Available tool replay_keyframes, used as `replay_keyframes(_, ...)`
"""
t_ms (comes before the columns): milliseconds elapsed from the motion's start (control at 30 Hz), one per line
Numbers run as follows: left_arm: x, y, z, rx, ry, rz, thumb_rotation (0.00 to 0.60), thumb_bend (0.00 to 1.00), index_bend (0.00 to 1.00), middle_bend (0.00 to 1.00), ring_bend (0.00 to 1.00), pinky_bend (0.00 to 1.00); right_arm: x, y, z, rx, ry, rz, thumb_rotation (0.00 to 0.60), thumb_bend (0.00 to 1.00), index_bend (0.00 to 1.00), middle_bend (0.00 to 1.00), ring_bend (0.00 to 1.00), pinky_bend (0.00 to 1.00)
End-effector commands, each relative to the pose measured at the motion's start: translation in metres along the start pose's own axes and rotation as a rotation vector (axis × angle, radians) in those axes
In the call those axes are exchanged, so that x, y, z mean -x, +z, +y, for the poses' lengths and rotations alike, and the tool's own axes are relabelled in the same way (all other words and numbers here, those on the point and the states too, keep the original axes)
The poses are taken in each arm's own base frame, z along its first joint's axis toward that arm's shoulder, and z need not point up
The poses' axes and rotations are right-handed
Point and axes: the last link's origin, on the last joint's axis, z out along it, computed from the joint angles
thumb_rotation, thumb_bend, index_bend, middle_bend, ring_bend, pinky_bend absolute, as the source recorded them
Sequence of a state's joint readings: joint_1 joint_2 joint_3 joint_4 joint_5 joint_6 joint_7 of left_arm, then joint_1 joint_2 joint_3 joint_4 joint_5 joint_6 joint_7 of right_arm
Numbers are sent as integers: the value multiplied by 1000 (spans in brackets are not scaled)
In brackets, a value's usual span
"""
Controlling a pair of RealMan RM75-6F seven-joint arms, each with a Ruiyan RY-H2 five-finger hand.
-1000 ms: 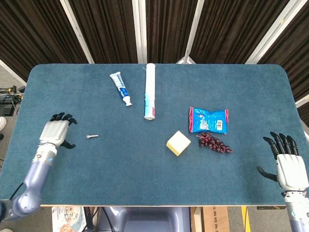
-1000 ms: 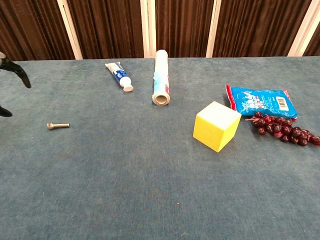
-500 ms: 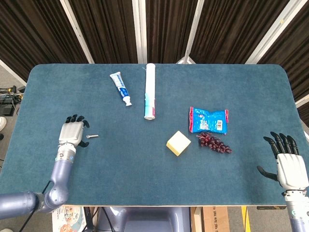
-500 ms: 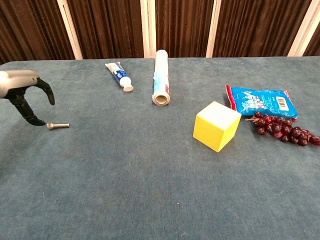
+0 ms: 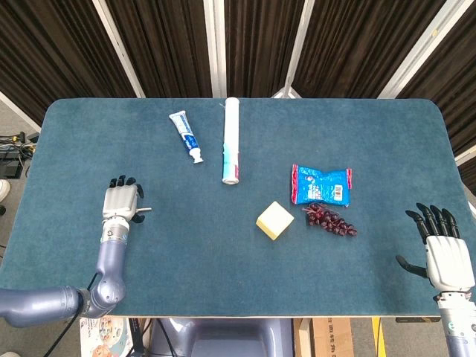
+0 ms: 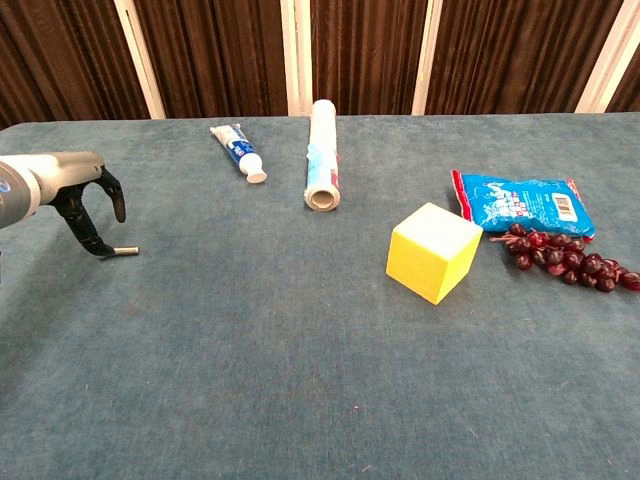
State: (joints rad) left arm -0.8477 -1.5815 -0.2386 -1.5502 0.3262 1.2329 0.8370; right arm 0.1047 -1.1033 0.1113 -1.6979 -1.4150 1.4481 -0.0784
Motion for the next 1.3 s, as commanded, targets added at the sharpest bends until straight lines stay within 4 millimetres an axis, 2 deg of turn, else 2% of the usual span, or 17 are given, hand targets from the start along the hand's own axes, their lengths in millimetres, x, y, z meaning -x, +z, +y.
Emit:
replay_keyframes(33,2,2,4,-4,7,0,600,334,407,128,0,0,0,0,0,1,-1,0,600,154,193,115,42,0)
replay_keyframes(200,6,3,10,1,27,10,600,350,416,128,0,0,2,1,1,4,-3,-3,600,153,194,115,42,0)
replay_keyframes(267,6,3,11,1,29,15,600,406,420,128,0,0,2,1,1,4,-3,-4,600,153,194,115,42,0)
replay_keyframes(367,6,4,13,-2,33,22,600,439,426,128,0,0,2,1,1,3,-3,-6,600,153,194,115,42,0)
replay_keyframes(633,9,5,17,-1,53,25,600,432,432,128,0,0,3,2,1,6,2,-10,600,154,194,115,43,0)
replay_keyframes(867,15,4,22,20,59,13,600,359,441,129,0,0,3,3,2,13,2,-10,600,153,193,115,44,0)
replay_keyframes(1300,22,6,23,2,105,22,600,393,490,150,0,0,2,3,3,16,19,-9,600,153,193,115,46,0)
